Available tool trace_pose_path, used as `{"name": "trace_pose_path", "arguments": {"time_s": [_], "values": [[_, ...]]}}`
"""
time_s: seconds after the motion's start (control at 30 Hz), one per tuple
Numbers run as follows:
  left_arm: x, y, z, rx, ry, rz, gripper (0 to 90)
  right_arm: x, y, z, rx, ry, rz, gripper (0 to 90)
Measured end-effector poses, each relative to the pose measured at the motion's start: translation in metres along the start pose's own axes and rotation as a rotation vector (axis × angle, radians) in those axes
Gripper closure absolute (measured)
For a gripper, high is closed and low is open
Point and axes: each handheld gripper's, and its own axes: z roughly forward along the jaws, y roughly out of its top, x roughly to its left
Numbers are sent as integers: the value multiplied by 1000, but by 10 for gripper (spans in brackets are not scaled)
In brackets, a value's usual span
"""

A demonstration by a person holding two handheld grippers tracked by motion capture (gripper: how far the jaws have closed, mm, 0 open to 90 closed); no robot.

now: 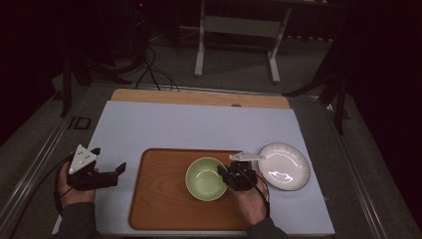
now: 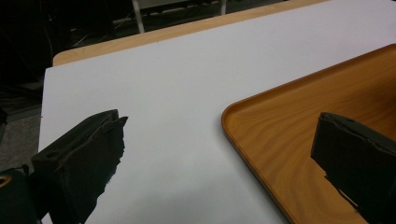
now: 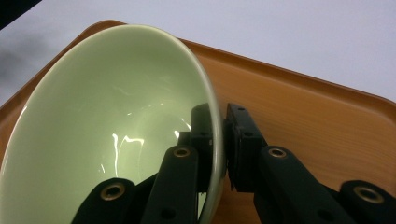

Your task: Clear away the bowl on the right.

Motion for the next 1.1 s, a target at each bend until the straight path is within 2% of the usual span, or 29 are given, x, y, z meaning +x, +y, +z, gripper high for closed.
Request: {"name": "trace_pose_path", "arguments": {"time_s": [0.77,1.1], "values": [[0,0,0,-3,1,-1,25,11,-5,17,20,39,-3,821],[0,0,-1,-4,2,-3,26,11,-11,28,32,11,1,823]]}}
